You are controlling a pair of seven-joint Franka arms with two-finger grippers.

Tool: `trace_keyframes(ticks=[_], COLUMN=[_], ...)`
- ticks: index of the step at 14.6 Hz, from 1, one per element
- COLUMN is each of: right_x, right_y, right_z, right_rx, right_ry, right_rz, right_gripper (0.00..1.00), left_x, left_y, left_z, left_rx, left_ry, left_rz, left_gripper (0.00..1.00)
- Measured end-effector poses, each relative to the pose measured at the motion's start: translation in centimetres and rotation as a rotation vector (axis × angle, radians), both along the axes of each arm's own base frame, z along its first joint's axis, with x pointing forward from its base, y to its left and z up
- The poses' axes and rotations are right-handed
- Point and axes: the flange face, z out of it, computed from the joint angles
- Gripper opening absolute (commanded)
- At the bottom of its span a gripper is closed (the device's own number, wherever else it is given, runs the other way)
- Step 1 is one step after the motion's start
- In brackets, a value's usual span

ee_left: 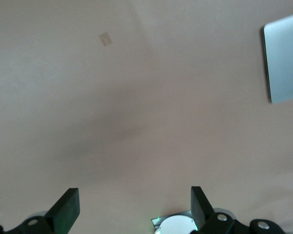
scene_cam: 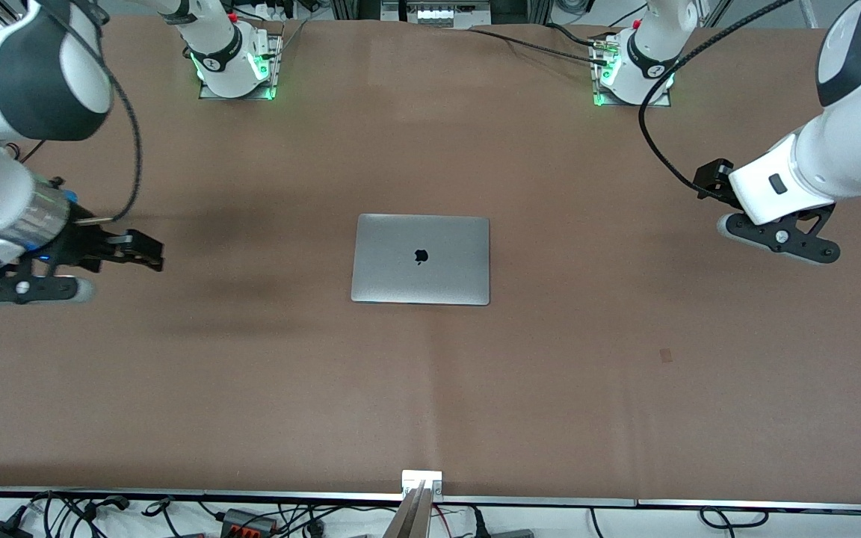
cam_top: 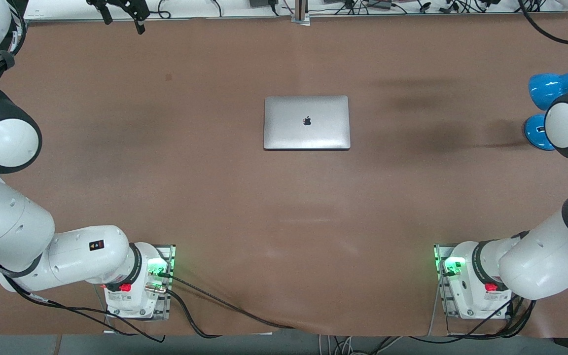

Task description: Close laptop with both arms from behind

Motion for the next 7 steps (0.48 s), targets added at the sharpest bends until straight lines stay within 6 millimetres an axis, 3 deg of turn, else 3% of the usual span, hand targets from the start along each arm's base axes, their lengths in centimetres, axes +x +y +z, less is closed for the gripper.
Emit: trace_keyframes(ticks=[2, 4, 7], right_x=[-0.1, 0.0, 0.1], right_y=[-1.8, -3.2, -6.0], right_z=[0.8, 2.0, 2.9], right_rx=[-0.009, -0.006, 0.05], right_ry=[0.003, -0.015, -0.03], right_rz=[-0.03, -0.053, -0.073], right_gripper=[1.0, 1.0, 1.0], left_x=[0.2, 0.1, -2.2], left_y=[2.2, 5.9, 9.3], left_z=[0.4, 0.8, 2.2], left_rx=[-0.05, -0.081, -0.091], left_ry=[-0.019, -0.103, -0.233], left_rz=[0.09, 0.181, 0.245], left_gripper=[1.0, 1.0, 1.0])
